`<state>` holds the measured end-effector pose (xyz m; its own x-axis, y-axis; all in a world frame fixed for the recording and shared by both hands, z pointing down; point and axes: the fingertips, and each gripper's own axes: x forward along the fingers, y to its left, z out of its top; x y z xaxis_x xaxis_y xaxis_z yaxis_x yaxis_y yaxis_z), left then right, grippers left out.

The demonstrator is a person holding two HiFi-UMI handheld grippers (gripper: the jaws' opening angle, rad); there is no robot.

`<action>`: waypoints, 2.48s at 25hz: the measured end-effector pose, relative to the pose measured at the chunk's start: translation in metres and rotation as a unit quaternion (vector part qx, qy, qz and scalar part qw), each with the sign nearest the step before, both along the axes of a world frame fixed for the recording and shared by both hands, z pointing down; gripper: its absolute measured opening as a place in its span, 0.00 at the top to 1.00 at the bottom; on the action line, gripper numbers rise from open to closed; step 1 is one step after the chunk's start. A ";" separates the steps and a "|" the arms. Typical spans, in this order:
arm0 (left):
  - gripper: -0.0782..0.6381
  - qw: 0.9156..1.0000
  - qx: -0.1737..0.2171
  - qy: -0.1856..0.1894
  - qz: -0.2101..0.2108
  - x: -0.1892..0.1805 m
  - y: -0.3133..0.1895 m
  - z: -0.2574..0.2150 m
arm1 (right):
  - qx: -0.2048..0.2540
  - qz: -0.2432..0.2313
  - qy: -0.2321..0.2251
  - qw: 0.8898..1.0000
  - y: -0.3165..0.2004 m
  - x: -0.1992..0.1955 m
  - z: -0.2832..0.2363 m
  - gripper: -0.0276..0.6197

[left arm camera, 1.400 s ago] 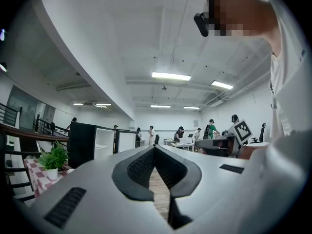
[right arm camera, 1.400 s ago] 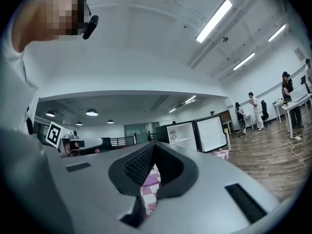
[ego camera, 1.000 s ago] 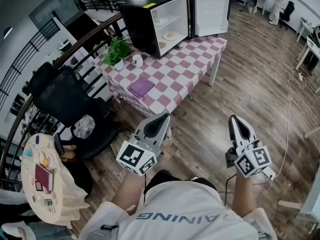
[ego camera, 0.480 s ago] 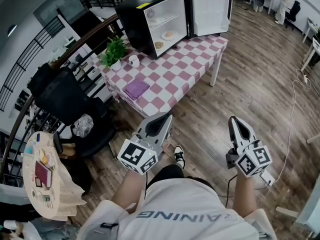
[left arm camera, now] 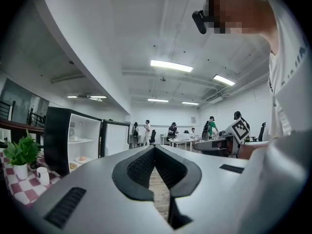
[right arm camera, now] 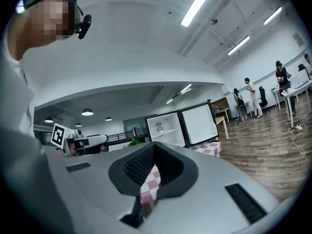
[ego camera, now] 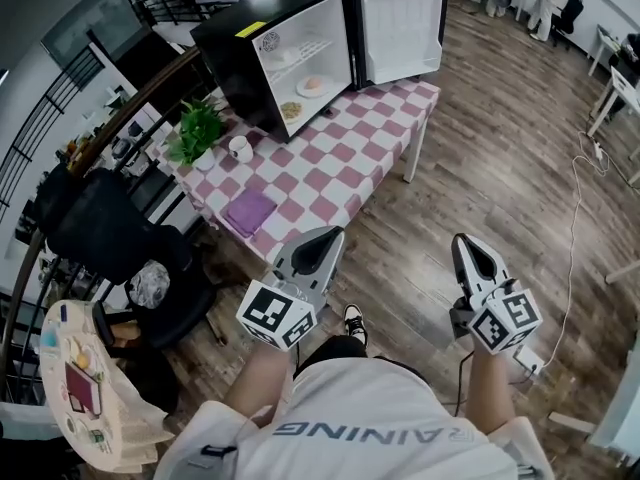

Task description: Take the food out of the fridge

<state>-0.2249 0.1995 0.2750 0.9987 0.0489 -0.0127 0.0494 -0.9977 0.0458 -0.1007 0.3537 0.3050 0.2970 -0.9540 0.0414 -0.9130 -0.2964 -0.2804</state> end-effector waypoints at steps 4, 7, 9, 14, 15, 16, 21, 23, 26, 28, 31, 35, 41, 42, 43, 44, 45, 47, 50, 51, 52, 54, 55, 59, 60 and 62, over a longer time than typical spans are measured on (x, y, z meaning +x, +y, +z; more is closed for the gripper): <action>0.88 1.000 0.012 0.000 -0.009 0.026 -0.043 -0.003 | -0.004 -0.003 0.001 1.000 -0.043 0.025 -0.006 0.93; 0.88 0.999 0.040 -0.001 -0.018 0.041 -0.074 -0.006 | -0.012 -0.010 0.009 1.000 -0.080 0.039 -0.011 0.93; 0.88 0.998 0.057 -0.008 -0.020 0.050 -0.092 -0.002 | -0.014 -0.010 0.012 1.000 -0.106 0.052 -0.014 0.93; 0.88 0.999 0.036 -0.012 -0.023 0.067 -0.141 0.003 | -0.019 -0.023 0.027 0.999 -0.169 0.067 -0.014 0.93; 0.88 0.999 0.030 -0.012 -0.025 0.069 -0.150 0.004 | -0.021 -0.027 0.026 0.999 -0.178 0.068 -0.012 0.93; 0.88 0.999 0.025 -0.010 -0.027 0.071 -0.157 0.004 | -0.023 -0.031 0.024 0.999 -0.187 0.069 -0.009 0.93; 0.88 0.999 0.022 -0.002 -0.046 0.073 -0.182 0.007 | -0.024 -0.058 0.022 0.998 -0.221 0.077 -0.003 0.93; 0.88 0.998 0.020 -0.002 -0.055 0.075 -0.192 0.007 | -0.023 -0.069 0.023 0.997 -0.236 0.081 -0.004 0.93; 0.88 0.997 0.022 -0.002 -0.073 0.077 -0.208 0.006 | -0.020 -0.092 0.022 0.995 -0.262 0.090 -0.005 0.93; 0.88 0.996 0.022 -0.003 -0.092 0.080 -0.219 0.007 | -0.015 -0.114 0.022 0.993 -0.280 0.095 -0.002 0.93; 0.88 0.992 0.013 -0.009 -0.123 0.088 -0.238 0.010 | -0.015 -0.145 0.020 0.989 -0.311 0.109 0.002 0.93; 0.88 0.986 -0.001 -0.011 -0.165 0.108 -0.264 0.009 | -0.018 -0.177 0.010 0.984 -0.347 0.140 0.004 0.93; 0.88 0.969 0.002 -0.011 -0.248 0.140 -0.297 0.004 | -0.012 -0.244 -0.001 0.970 -0.393 0.190 0.008 0.93; 0.88 0.965 -0.001 -0.011 -0.261 0.145 -0.301 0.003 | -0.012 -0.254 -0.002 0.967 -0.400 0.198 0.008 0.93; 0.88 0.962 -0.003 -0.012 -0.272 0.151 -0.305 0.003 | -0.013 -0.262 -0.004 0.965 -0.407 0.207 0.008 0.93; 0.88 0.960 -0.004 -0.015 -0.281 0.157 -0.308 0.003 | -0.014 -0.270 -0.007 0.963 -0.414 0.215 0.008 0.93; 0.88 0.957 -0.004 -0.018 -0.290 0.162 -0.311 0.003 | -0.015 -0.278 -0.010 0.960 -0.420 0.222 0.009 0.93; 0.88 0.951 -0.005 -0.022 -0.309 0.172 -0.316 0.005 | -0.019 -0.296 -0.016 0.955 -0.433 0.235 0.014 0.93; 0.88 0.939 -0.010 -0.024 -0.343 0.182 -0.325 0.010 | -0.025 -0.325 -0.027 0.945 -0.451 0.248 0.024 0.93; 0.88 0.935 -0.012 -0.026 -0.354 0.184 -0.327 0.012 | -0.026 -0.333 -0.031 0.942 -0.456 0.252 0.028 0.93; 0.88 0.931 -0.013 -0.030 -0.364 0.186 -0.329 0.014 | -0.027 -0.341 -0.035 0.939 -0.461 0.255 0.032 0.93; 0.88 0.923 -0.016 -0.041 -0.383 0.186 -0.332 0.020 | -0.031 -0.353 -0.047 0.934 -0.471 0.259 0.042 0.93; 0.88 0.919 -0.017 -0.047 -0.391 0.187 -0.332 0.023 | -0.035 -0.357 -0.056 0.932 -0.476 0.261 0.049 0.93; 0.88 0.909 -0.015 -0.063 -0.411 0.184 -0.333 0.032 | -0.060 -0.360 -0.102 0.925 -0.495 0.264 0.074 0.93; 0.88 0.907 -0.017 -0.063 -0.416 0.182 -0.335 0.033 | -0.066 -0.360 -0.112 0.924 -0.499 0.263 0.079 0.93; 0.88 0.903 -0.020 -0.062 -0.426 0.178 -0.339 0.036 | -0.081 -0.356 -0.135 0.921 -0.509 0.263 0.091 0.92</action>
<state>-0.0468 -0.1397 0.3108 0.6682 -0.7347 0.1175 -0.7421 -0.6693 0.0354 0.1623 -0.1556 0.3963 -0.4437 -0.8776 0.1816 -0.7960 0.2928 -0.5298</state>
